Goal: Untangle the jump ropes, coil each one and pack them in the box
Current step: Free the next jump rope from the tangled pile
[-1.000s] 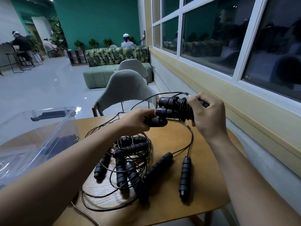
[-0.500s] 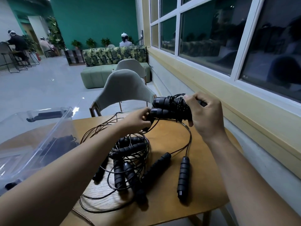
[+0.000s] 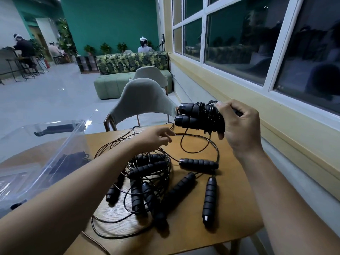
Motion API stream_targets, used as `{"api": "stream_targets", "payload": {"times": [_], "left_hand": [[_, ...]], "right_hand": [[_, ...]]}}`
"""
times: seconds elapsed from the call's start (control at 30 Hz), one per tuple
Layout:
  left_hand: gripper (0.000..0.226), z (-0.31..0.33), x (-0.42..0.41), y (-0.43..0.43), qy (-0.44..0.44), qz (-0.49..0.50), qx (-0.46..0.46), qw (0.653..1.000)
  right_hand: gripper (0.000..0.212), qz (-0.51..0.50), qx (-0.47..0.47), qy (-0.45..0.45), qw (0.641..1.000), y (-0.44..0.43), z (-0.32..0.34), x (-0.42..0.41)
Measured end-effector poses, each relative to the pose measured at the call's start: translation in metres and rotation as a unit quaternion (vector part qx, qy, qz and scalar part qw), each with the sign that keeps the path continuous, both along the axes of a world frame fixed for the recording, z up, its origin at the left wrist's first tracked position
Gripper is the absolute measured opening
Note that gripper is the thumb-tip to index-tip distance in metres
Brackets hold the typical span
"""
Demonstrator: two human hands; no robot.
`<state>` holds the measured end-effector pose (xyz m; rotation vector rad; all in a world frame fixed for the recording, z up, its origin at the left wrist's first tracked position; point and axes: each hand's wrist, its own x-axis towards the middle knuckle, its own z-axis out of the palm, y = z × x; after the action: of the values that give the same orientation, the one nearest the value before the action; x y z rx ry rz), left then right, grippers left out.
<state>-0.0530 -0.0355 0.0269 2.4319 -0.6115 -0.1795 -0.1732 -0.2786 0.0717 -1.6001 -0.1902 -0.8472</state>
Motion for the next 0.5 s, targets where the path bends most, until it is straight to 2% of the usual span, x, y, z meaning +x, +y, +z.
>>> {"api": "stream_targets", "payload": {"times": [0.2, 0.3, 0.37, 0.5], "left_hand": [[0.039, 0.034, -0.032, 0.014, -0.045, -0.001, -0.127, 0.991], [0.069, 0.048, -0.048, 0.016, -0.023, -0.061, -0.207, 0.976], [0.088, 0.054, -0.057, 0.019, -0.028, -0.084, -0.227, 0.970], [0.099, 0.065, -0.077, 0.032, 0.031, -0.126, -0.301, 0.945]], "right_hand": [[0.030, 0.043, 0.007, 0.017, 0.999, 0.019, 0.009, -0.005], [0.031, 0.073, 0.007, 0.021, 0.997, 0.034, 0.013, -0.007], [0.033, 0.103, 0.017, 0.025, 0.994, 0.043, 0.017, -0.010], [0.035, 0.184, 0.077, 0.043, 0.979, 0.058, 0.025, -0.016]]}}
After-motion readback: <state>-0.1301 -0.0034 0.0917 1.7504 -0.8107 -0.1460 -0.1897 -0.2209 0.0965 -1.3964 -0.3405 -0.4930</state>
